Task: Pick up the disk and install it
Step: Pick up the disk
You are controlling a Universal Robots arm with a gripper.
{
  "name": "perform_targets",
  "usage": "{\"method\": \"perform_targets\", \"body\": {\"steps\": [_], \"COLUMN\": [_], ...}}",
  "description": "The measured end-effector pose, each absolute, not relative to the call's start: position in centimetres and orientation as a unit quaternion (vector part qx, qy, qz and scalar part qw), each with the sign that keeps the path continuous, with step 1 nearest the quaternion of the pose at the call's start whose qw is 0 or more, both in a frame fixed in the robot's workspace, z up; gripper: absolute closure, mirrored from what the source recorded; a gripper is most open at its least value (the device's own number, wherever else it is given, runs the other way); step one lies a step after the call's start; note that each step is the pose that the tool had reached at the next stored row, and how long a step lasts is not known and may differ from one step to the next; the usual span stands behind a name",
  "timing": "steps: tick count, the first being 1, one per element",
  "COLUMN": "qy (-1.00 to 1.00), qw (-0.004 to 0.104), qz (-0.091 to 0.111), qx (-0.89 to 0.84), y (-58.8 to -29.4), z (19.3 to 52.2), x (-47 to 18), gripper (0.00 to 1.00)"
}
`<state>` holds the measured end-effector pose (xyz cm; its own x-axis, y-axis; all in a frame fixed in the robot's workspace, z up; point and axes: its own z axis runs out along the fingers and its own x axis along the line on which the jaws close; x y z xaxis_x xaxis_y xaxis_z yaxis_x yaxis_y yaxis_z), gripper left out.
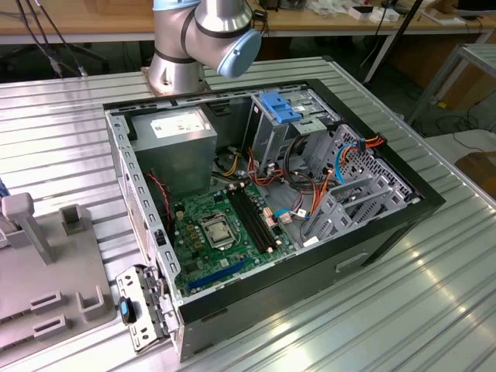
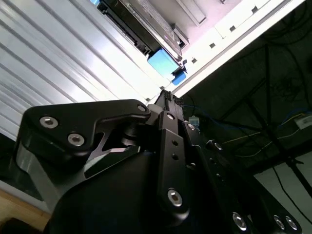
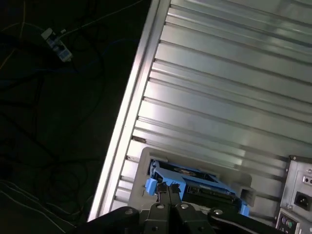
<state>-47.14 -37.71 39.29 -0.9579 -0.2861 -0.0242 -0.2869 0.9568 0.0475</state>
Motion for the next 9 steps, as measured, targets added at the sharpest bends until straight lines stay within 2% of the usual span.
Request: {"method": "perform_targets", "body": {"steps": [9], "qy": [0.972], "qw": [0.006], "qz": [0.026], "qx": [-0.235], "y": [-37.71], "z": [39.28], "x": [-47.14], "gripper": [0.89]}}
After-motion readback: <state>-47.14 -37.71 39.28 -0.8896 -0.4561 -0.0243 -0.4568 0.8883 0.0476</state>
